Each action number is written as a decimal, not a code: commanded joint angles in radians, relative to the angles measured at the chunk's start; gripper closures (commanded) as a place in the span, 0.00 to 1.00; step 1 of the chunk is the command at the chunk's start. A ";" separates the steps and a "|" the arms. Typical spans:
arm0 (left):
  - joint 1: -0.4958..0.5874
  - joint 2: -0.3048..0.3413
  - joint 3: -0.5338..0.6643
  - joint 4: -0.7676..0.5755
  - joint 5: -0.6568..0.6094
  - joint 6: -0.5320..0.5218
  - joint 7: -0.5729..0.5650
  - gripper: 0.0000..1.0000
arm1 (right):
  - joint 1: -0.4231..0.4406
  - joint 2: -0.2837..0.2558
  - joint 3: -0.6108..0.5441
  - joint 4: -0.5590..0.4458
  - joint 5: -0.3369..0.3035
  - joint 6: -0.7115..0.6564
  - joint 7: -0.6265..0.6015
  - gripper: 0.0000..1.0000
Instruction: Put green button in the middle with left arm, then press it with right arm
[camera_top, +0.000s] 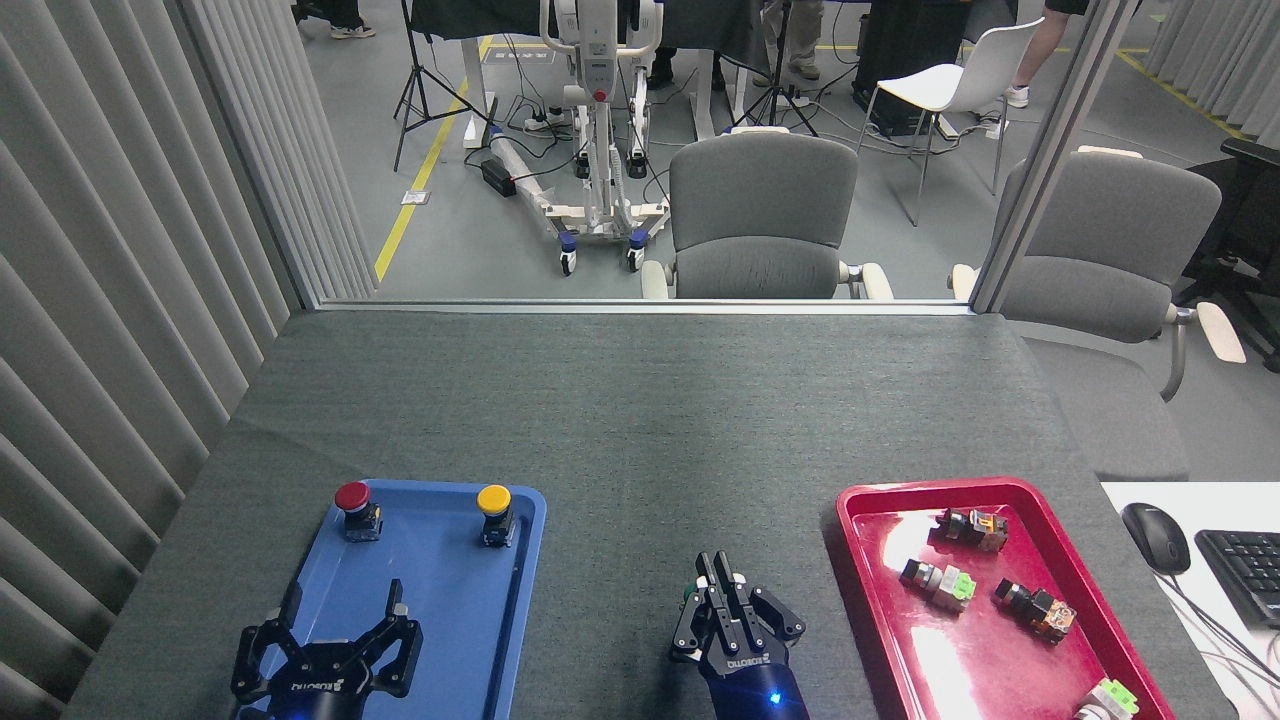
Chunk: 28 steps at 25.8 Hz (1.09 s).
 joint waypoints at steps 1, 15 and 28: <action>-0.001 -0.001 -0.014 0.001 -0.003 0.002 0.014 0.00 | 0.020 -0.003 -0.039 -0.037 -0.005 -0.001 -0.005 0.01; -0.006 0.007 -0.031 0.065 0.039 -0.009 0.031 0.00 | 0.282 -0.105 -0.232 -0.297 0.012 0.026 0.020 0.01; -0.012 0.025 -0.031 0.068 0.095 -0.041 0.032 0.00 | 0.302 -0.143 -0.259 -0.303 0.098 0.023 0.021 0.00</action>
